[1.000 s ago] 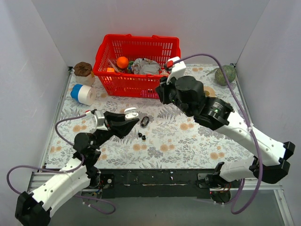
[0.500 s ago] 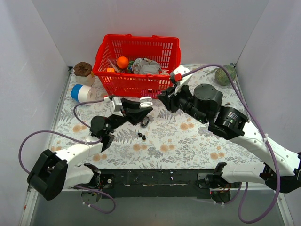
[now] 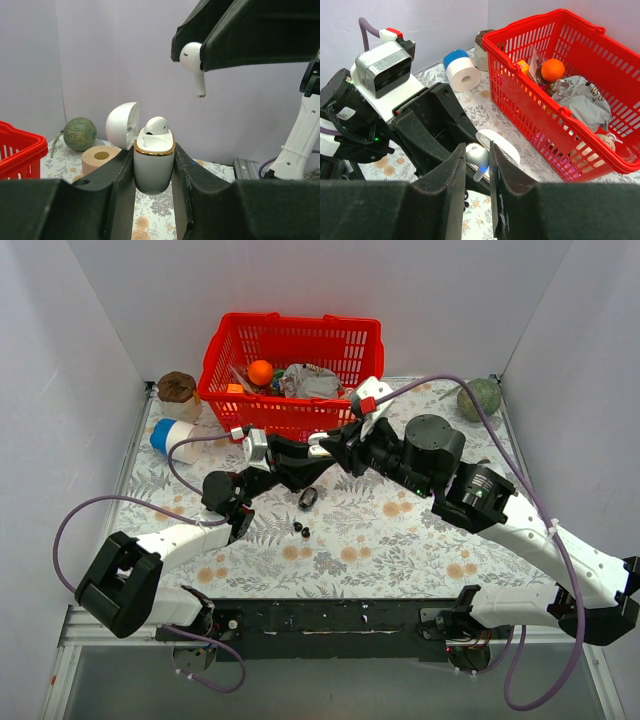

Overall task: Insert the wireless bluetooth earbuds into the charging case
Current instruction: Place the earbud in the charging case.

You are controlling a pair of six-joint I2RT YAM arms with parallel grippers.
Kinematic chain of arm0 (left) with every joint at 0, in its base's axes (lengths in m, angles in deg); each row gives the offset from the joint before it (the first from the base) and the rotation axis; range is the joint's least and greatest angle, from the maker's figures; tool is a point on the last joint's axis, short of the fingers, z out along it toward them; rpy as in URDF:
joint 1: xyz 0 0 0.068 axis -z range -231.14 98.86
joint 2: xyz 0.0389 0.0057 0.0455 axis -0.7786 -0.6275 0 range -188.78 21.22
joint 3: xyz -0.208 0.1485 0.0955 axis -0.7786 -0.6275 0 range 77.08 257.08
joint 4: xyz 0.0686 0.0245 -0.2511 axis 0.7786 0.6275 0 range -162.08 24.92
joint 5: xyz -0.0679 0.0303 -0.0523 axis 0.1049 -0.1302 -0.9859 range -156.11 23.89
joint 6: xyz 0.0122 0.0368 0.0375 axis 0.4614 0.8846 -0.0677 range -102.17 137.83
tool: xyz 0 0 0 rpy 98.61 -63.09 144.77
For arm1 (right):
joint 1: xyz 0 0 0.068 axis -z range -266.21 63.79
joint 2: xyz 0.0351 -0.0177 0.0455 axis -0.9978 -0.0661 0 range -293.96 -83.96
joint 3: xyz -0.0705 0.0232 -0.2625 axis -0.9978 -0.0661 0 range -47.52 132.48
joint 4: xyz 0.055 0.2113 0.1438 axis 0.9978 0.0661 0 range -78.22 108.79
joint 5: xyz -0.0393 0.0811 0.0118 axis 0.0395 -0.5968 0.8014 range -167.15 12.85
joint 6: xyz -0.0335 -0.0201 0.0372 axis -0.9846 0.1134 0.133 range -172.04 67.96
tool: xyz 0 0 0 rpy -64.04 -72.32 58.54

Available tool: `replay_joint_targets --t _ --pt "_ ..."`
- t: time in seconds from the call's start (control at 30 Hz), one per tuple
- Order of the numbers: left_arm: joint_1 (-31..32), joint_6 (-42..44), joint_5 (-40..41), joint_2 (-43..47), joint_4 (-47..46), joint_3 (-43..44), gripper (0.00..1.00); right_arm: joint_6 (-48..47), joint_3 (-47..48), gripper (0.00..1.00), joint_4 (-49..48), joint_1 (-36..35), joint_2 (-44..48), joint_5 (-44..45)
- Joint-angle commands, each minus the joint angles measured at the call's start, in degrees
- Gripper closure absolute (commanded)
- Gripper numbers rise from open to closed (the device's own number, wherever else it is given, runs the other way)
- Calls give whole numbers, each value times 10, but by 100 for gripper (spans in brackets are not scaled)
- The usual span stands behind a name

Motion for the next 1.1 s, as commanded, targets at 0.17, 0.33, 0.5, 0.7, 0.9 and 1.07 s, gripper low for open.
replay_joint_targets --t 0.17,0.33,0.5,0.7,0.9,1.07 --pt "4 -19 -17 0 -15 33 100 -17 -5 99 -86 -3 -21 -5" --pt "4 -21 -16 -1 -17 36 100 -17 1 99 -89 -3 -34 -11" --pt "5 -25 -15 -3 -19 43 100 -17 -6 99 -95 -3 -35 -12" --pt "5 -32 -12 -8 -24 50 100 -16 -14 99 -98 -3 -34 -11" --pt "5 -35 -13 -7 -26 50 100 -16 -19 99 -100 -3 -35 -8" --pt "4 -32 -9 -7 -27 50 100 -12 -21 99 -101 -3 -35 -14"
